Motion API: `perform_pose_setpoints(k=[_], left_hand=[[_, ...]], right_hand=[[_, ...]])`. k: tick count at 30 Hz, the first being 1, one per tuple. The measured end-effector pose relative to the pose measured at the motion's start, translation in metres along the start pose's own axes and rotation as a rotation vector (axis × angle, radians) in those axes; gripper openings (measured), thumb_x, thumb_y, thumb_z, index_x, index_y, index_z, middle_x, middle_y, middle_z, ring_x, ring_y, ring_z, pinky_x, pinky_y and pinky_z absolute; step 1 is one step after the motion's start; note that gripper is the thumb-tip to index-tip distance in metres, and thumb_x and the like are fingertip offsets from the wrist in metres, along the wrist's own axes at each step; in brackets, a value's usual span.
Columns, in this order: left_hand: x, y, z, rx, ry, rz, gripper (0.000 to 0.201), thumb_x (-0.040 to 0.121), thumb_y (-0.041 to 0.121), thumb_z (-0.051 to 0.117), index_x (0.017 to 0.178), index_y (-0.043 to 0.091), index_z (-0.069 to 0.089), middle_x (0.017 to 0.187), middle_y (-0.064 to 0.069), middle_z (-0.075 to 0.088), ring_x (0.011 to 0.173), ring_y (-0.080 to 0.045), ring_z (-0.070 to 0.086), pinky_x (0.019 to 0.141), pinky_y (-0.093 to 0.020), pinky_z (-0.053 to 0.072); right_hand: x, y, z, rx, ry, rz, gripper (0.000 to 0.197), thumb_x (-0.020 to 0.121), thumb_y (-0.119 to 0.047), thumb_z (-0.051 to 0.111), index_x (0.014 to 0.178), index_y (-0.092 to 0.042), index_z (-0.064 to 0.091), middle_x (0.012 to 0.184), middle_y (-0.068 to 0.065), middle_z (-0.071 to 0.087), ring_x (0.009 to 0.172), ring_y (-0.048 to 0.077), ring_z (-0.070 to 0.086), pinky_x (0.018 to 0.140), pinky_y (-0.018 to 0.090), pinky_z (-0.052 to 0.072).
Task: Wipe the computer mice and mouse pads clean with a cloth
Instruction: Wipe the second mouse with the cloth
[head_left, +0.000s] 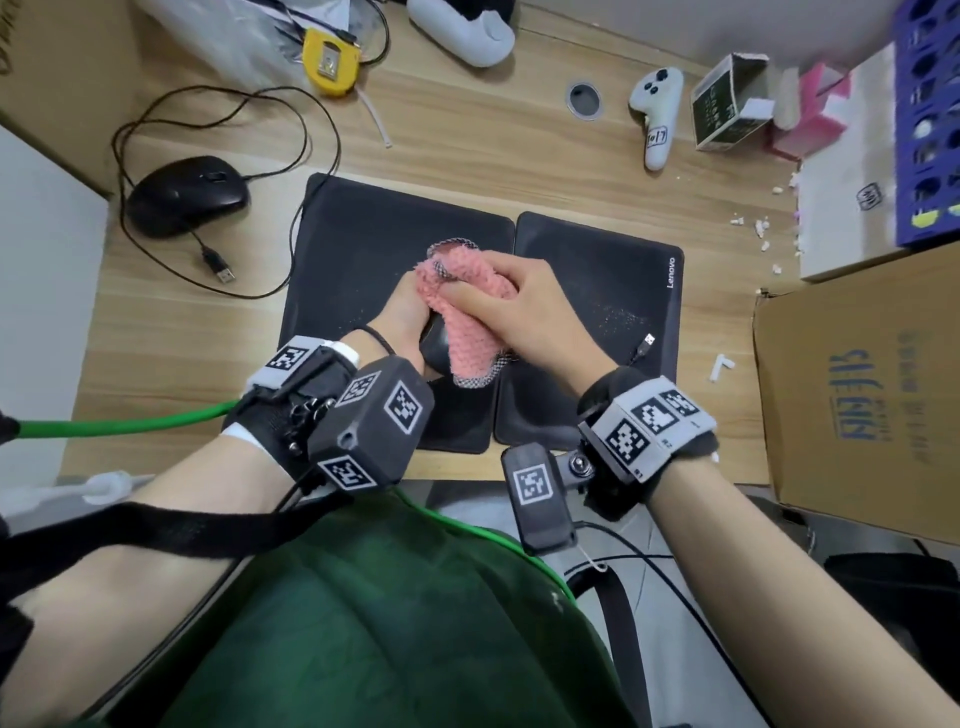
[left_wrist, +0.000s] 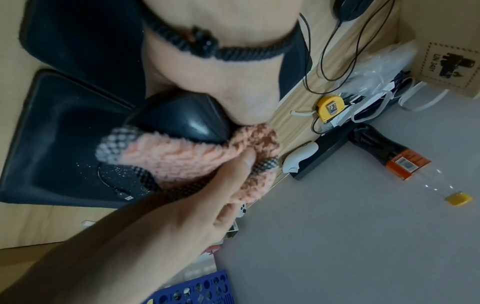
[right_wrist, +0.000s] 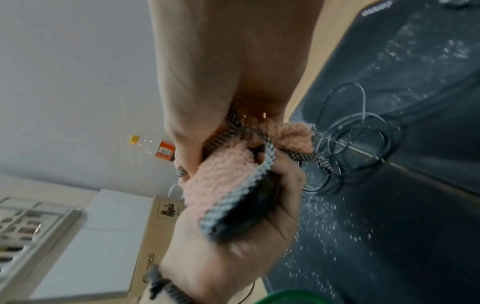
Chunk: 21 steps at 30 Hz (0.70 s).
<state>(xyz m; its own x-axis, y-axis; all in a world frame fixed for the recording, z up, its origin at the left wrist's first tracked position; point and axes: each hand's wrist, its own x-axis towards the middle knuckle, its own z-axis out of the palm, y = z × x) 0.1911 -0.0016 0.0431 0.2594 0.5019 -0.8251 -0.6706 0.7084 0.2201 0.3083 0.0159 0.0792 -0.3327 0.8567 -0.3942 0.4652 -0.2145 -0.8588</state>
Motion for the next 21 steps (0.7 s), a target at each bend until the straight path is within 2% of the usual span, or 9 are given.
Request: perform_pose_setpoints(k=[1, 3, 4, 8, 11, 14, 16, 19, 21], left_hand=[[-0.001, 0.000, -0.001, -0.001, 0.012, 0.009, 0.037, 0.095, 0.033, 0.041, 0.086, 0.006, 0.064, 0.074, -0.013, 0.068, 0.064, -0.025, 0.069, 0.063, -0.034, 0.060], [-0.002, -0.001, -0.002, 0.026, 0.021, -0.015, 0.035, 0.096, 0.030, 0.038, 0.104, 0.005, 0.062, 0.091, -0.015, 0.066, 0.080, -0.029, 0.067, 0.083, -0.040, 0.056], [-0.001, -0.003, -0.001, 0.041, 0.021, -0.029, 0.035, 0.097, 0.030, 0.037, 0.109, 0.006, 0.061, 0.094, -0.015, 0.066, 0.084, -0.029, 0.066, 0.087, -0.041, 0.054], [0.001, -0.009, 0.005, 0.037, -0.023, -0.058, 0.036, 0.098, 0.024, 0.034, 0.090, 0.004, 0.062, 0.072, -0.014, 0.069, 0.061, -0.027, 0.069, 0.058, -0.034, 0.059], [0.004, -0.014, 0.009, 0.053, -0.028, -0.038, 0.034, 0.097, 0.022, 0.037, 0.090, 0.003, 0.063, 0.076, -0.015, 0.068, 0.064, -0.026, 0.069, 0.062, -0.033, 0.059], [0.004, -0.021, 0.020, 0.107, -0.010, -0.047, 0.030, 0.095, 0.024, 0.040, 0.093, 0.004, 0.063, 0.085, -0.015, 0.064, 0.073, -0.026, 0.066, 0.072, -0.033, 0.058], [0.002, -0.023, 0.026, 0.131, -0.042, -0.034, 0.035, 0.096, 0.022, 0.037, 0.083, 0.003, 0.063, 0.072, -0.013, 0.066, 0.063, -0.023, 0.067, 0.064, -0.027, 0.058], [0.003, -0.027, 0.041, 0.059, -0.082, 0.010, 0.044, 0.103, 0.007, 0.027, 0.071, 0.009, 0.057, 0.047, 0.003, 0.063, 0.043, -0.005, 0.062, 0.041, -0.013, 0.047], [0.005, -0.032, 0.054, 0.138, -0.097, 0.011, 0.040, 0.103, 0.015, 0.029, 0.080, 0.005, 0.060, 0.061, -0.006, 0.069, 0.053, -0.014, 0.068, 0.048, -0.022, 0.055]], right_hand=[[-0.002, 0.001, 0.002, 0.037, 0.000, 0.016, 0.014, 0.084, -0.021, 0.072, 0.097, -0.018, 0.073, 0.089, -0.002, 0.073, 0.082, 0.008, 0.067, 0.079, 0.030, 0.054], [-0.006, 0.009, 0.001, 0.113, 0.015, 0.101, 0.019, 0.085, -0.022, 0.071, 0.101, -0.011, 0.073, 0.094, 0.009, 0.074, 0.082, 0.011, 0.067, 0.081, 0.042, 0.055], [-0.006, 0.013, -0.002, 0.127, 0.031, 0.136, 0.020, 0.085, -0.024, 0.071, 0.101, -0.011, 0.073, 0.097, 0.011, 0.074, 0.082, 0.012, 0.067, 0.083, 0.046, 0.055], [-0.013, 0.020, -0.010, 0.097, 0.038, 0.096, 0.018, 0.086, -0.022, 0.070, 0.101, -0.013, 0.073, 0.094, 0.005, 0.074, 0.083, 0.009, 0.067, 0.080, 0.030, 0.054], [-0.014, 0.024, -0.024, 0.070, -0.012, 0.076, 0.022, 0.085, -0.021, 0.072, 0.106, -0.015, 0.073, 0.098, 0.004, 0.074, 0.090, 0.012, 0.068, 0.083, 0.028, 0.054], [-0.018, 0.034, -0.040, 0.077, 0.033, 0.096, 0.021, 0.086, -0.022, 0.071, 0.105, -0.014, 0.073, 0.094, -0.002, 0.073, 0.084, 0.005, 0.066, 0.079, 0.023, 0.052], [-0.026, 0.035, -0.040, 0.097, 0.038, 0.024, 0.020, 0.085, -0.019, 0.071, 0.104, -0.013, 0.072, 0.095, -0.001, 0.073, 0.086, 0.006, 0.066, 0.080, 0.024, 0.052], [-0.034, 0.037, -0.042, 0.138, 0.003, -0.066, 0.017, 0.084, -0.014, 0.072, 0.101, -0.012, 0.072, 0.093, 0.002, 0.073, 0.083, 0.005, 0.066, 0.077, 0.022, 0.053], [-0.030, 0.042, -0.054, 0.185, 0.067, -0.016, 0.017, 0.084, -0.018, 0.072, 0.101, -0.013, 0.072, 0.092, -0.001, 0.073, 0.081, 0.004, 0.067, 0.074, 0.026, 0.055]])
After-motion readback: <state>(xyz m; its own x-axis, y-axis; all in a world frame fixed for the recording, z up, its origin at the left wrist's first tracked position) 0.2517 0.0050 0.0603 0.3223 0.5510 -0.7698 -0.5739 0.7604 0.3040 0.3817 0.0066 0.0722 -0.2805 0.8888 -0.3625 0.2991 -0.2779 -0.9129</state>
